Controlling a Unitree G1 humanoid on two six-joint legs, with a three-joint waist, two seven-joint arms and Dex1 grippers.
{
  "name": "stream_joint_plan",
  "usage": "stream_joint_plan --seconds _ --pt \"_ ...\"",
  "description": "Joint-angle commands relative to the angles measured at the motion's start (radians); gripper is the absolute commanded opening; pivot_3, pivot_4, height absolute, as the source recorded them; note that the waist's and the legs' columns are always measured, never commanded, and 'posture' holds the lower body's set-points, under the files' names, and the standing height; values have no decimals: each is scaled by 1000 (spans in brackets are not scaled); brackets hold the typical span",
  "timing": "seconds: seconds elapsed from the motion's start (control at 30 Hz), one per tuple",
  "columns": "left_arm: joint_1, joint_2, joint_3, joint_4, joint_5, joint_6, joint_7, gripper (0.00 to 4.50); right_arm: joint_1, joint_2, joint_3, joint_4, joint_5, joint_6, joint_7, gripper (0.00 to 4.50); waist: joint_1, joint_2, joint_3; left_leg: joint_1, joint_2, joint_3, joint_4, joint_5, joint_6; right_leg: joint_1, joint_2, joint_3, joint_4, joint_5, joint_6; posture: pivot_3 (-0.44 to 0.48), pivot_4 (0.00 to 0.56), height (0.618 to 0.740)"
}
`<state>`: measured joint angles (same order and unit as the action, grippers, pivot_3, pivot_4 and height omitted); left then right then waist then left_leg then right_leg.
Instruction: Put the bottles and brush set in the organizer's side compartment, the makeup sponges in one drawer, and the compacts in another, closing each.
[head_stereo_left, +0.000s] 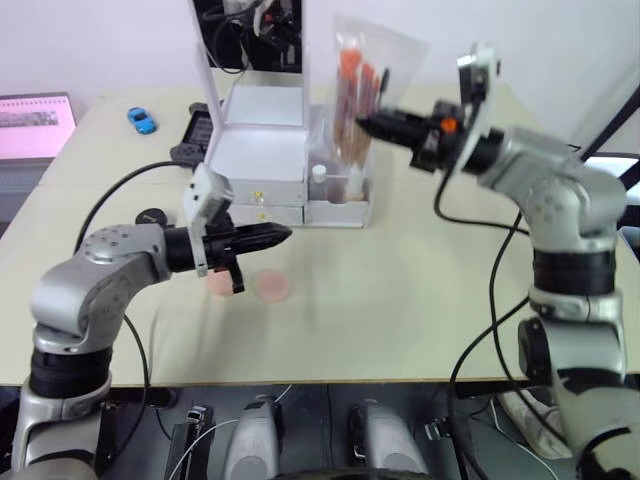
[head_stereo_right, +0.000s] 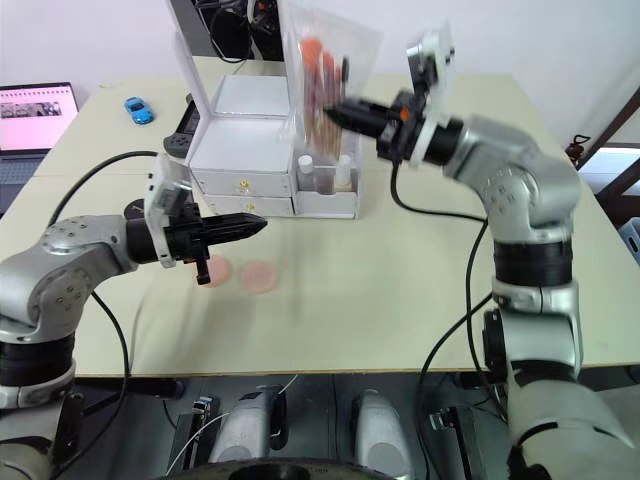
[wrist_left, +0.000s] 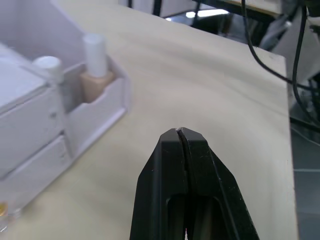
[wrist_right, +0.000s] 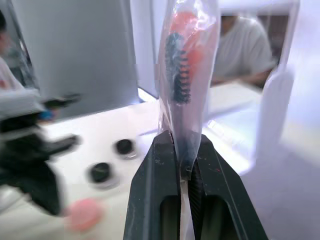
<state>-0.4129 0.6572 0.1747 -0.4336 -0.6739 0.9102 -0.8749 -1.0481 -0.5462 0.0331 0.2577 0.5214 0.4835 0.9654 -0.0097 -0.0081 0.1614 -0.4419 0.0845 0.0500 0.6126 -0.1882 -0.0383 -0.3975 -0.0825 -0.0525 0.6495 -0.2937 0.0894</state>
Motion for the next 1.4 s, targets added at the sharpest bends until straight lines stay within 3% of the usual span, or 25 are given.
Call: stream_joint_plan --seconds 0.03,0.17,0.33,0.6,1.1,1.2,1.4 --pt "41 6 37 -50 -38 2 41 0 -140 47 45 304 -146 -290 116 52 -3 0 0 0 0 1 1 0 0 0 0 0 0 0 0 0 150 740" --pt "92 1 61 -86 -68 0 90 0 -303 112 61 687 -282 -591 120 52 -5 0 1 0 0 1 0 1 -1 -1 0 1 1 0 0 0 150 740" --pt "142 17 87 -117 -83 -6 132 0 -378 143 53 922 -375 -732 120 52 -4 0 1 0 0 2 0 1 -2 0 0 1 1 0 0 0 150 740" --pt "177 36 102 -146 -112 -13 175 0 -355 174 36 1046 -472 -808 54 52 -6 0 1 0 1 2 -1 2 -4 -1 0 1 1 0 0 0 150 740" --pt "181 49 103 -163 -144 -28 198 0 -331 202 -10 1084 -570 -805 -44 52 -6 0 1 0 1 1 -1 3 -6 -1 0 1 1 0 0 0 150 740" --pt "186 50 112 -170 -145 -33 210 0 -329 205 -24 1087 -575 -791 -48 1096 -5 0 1 0 1 2 -1 3 -6 -1 0 1 1 0 0 0 150 740" --pt "184 54 106 -165 -148 -42 226 0 -332 204 -43 1088 -584 -783 -58 4141 -5 1 1 0 1 1 -1 3 -6 0 0 1 1 0 0 0 150 740"
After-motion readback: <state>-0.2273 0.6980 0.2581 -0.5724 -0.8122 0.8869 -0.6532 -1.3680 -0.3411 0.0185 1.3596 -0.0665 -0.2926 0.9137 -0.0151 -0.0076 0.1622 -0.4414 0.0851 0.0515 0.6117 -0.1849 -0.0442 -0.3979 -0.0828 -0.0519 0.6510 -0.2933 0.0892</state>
